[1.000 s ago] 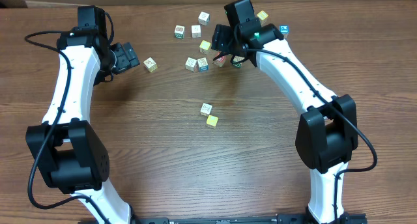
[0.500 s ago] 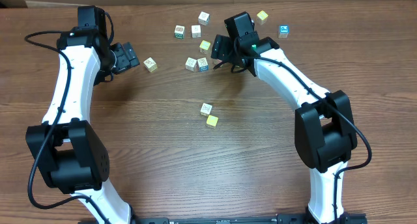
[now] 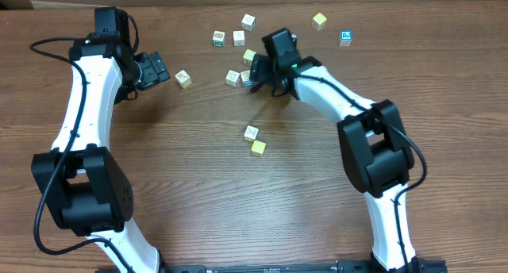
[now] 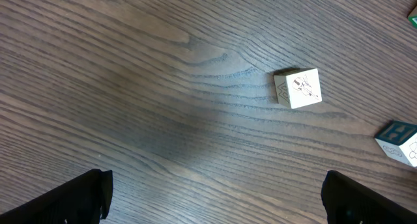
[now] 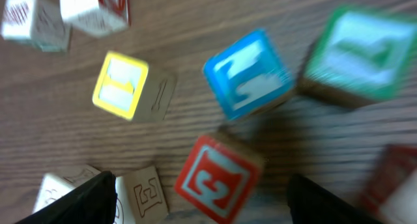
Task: Form a circle
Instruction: 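Close the right gripper on the red block and lift it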
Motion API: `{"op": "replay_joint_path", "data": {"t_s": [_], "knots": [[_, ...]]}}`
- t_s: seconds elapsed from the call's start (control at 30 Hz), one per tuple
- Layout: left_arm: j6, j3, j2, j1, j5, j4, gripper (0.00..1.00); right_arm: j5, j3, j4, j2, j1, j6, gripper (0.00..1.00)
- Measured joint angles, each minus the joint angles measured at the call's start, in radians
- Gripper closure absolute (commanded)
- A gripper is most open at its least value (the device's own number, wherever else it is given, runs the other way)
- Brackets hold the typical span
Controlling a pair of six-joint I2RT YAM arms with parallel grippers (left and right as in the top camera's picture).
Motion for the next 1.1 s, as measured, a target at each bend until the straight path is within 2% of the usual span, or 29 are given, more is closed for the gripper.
{"op": "replay_joint_path", "data": {"t_s": [0.4,0.83,1.1], "knots": [[0.0,0.0,0.0,0.0,0.0,0.0,0.0,0.068,0.0,0.025,0.011,0.021,0.004,0.2],[0.0,0.0,0.0,0.0,0.0,0.0,0.0,0.124,0.0,0.031,0.011,0.02,0.017,0.6],[0.0,0.0,0.0,0.0,0.0,0.0,0.0,0.131,0.0,0.027,0.011,0.021,0.02,0.59]]}}
